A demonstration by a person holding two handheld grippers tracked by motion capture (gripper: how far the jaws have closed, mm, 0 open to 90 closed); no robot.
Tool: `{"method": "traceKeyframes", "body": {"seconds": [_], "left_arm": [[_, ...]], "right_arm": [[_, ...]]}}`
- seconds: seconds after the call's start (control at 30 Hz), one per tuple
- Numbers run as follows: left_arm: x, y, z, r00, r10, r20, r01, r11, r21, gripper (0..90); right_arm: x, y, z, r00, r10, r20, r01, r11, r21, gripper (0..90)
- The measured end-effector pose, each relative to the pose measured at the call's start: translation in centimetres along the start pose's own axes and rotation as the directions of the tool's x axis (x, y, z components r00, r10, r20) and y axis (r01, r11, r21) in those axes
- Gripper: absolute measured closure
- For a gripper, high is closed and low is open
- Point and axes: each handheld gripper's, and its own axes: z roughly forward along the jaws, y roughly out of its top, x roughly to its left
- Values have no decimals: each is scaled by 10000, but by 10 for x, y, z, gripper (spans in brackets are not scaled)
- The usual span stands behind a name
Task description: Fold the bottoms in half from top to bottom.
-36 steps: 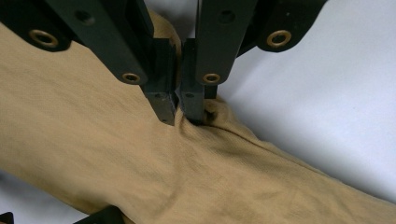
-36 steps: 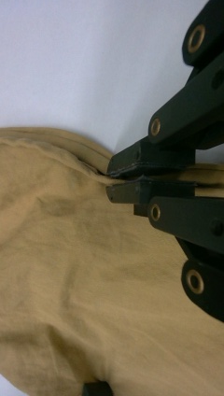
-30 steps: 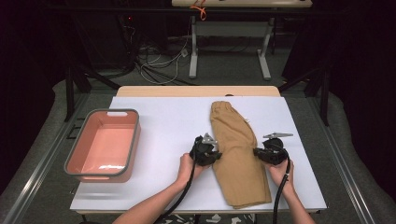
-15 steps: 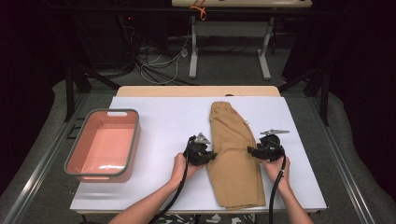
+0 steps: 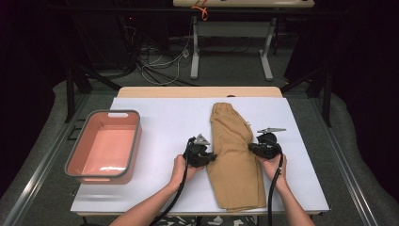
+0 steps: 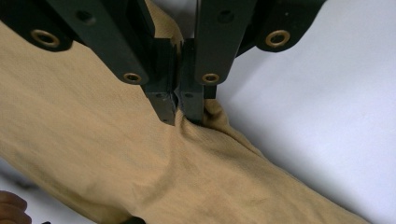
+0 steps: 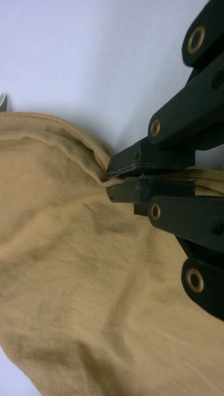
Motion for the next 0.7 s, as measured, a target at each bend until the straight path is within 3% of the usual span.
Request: {"method": "traceKeyframes", "body": {"seconds": [0.7], "left_arm": [[28, -24, -44, 9979, -299, -582, 292, 9995, -121, 873]], "right_arm": [[44, 11, 21, 9947, -748, -702, 758, 9971, 111, 859]]}}
